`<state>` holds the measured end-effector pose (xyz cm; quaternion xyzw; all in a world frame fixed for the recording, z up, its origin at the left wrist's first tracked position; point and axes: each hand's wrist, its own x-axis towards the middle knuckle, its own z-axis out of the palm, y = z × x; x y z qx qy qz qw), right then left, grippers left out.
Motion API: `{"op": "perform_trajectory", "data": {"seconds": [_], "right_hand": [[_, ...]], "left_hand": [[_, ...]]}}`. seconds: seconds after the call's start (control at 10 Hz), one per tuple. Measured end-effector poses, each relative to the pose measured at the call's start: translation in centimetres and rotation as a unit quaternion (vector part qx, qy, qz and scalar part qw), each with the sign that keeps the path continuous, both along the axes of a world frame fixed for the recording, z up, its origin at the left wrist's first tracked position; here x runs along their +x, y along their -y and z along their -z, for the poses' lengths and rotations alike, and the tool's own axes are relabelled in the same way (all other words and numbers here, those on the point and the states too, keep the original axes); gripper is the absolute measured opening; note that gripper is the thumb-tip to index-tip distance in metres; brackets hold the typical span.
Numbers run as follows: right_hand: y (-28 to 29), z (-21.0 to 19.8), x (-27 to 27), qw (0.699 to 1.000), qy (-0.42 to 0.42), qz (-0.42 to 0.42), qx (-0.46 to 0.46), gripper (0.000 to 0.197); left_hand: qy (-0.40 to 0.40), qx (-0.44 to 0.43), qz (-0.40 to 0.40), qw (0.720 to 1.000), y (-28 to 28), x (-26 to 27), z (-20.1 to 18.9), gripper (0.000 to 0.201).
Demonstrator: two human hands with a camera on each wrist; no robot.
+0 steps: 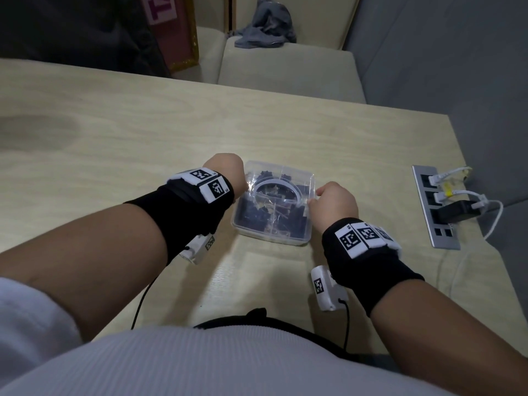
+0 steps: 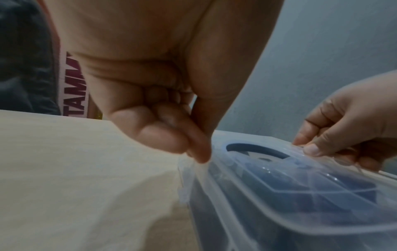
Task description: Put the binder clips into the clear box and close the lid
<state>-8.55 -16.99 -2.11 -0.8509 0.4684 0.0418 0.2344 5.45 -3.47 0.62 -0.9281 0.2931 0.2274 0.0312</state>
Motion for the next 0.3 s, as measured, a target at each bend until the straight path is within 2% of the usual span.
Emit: {"op": "perform_trajectory", "data": {"seconds": [0.2, 0.3], "right_hand": [[0.2, -0.2, -0.4, 1.000, 0.021, -0.004, 0.019, 0.025], [0.6, -0.5, -1.3, 0.999, 0.024, -0.017, 0.042, 0.031]], "left_hand": [[-0.017, 0.000, -0.015, 1.000, -0.2, -0.1, 0.0, 0.041], [-0.041, -0.038, -0.033, 0.998, -1.1, 0.3, 0.5, 0.044]]}}
